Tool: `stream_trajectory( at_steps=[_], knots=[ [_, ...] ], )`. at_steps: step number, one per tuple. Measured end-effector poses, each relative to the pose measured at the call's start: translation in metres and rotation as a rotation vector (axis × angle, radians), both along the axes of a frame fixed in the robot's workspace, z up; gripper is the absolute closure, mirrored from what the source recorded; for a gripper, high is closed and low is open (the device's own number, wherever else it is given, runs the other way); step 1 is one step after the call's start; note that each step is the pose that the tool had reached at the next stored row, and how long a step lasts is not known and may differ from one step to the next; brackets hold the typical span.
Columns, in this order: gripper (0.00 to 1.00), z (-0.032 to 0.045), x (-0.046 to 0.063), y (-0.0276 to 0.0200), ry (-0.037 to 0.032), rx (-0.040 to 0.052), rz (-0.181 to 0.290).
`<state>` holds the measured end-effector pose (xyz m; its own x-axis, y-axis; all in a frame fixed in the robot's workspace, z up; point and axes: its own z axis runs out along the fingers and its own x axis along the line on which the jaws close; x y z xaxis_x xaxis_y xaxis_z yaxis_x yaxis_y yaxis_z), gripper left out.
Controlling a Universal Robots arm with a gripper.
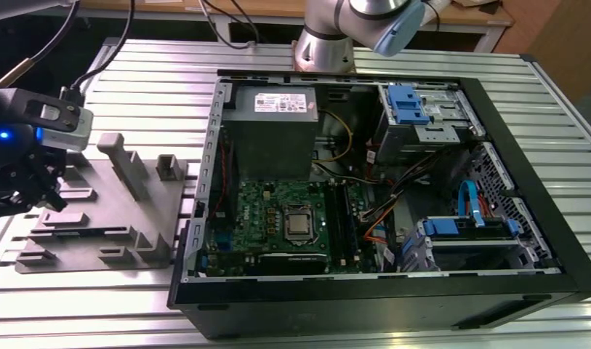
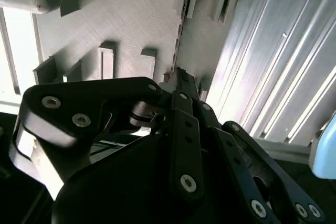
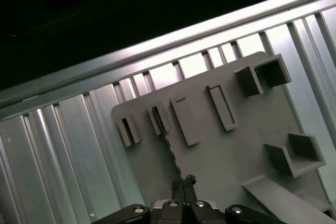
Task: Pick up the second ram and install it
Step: 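Pick up the second ram and move it above second insertion slot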
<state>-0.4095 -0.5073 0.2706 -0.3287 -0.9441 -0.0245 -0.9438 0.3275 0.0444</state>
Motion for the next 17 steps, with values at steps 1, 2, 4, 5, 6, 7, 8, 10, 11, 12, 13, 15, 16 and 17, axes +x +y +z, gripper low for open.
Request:
stream_trajectory(
  at_steps=[1, 2, 4, 5, 6, 7, 8, 10, 11, 12, 13, 15, 16, 17],
  knots=[
    [0.93, -0.0004, 0.0, 0.0, 0.0, 0.0, 0.02],
    [0.93, -0.0008, 0.0, 0.0, 0.0, 0.0, 0.038],
    [0.93, -0.0017, 0.0, 0.0, 0.0, 0.0, 0.074],
    [0.93, -0.0021, 0.0, 0.0, 0.0, 0.0, 0.092],
    [0.93, -0.0025, 0.0, 0.0, 0.0, 0.0, 0.11],
    [0.93, -0.003, 0.0, 0.0, 0.0, 0.0, 0.129],
    [0.93, -0.0036, 0.0, 0.0, -0.0001, 0.0, 0.147],
    [0.93, -0.0046, 0.0, 0.0, 0.0, 0.0, 0.183],
    [0.93, -0.005, 0.0, 0.0, 0.0, 0.0, 0.201],
    [0.93, -0.0054, 0.0, 0.0, 0.0, 0.0, 0.217],
    [0.93, -0.0057, 0.0, 0.0, 0.0, 0.0, 0.231],
    [0.93, -0.0066, 0.0, 0.0, -0.0005, 0.0001, 0.256],
    [0.93, -0.007, 0.0, 0.0, -0.0005, 0.0001, 0.269],
    [0.93, -0.007, 0.0, -0.0001, -0.0004, 0.0001, 0.276]
  ],
)
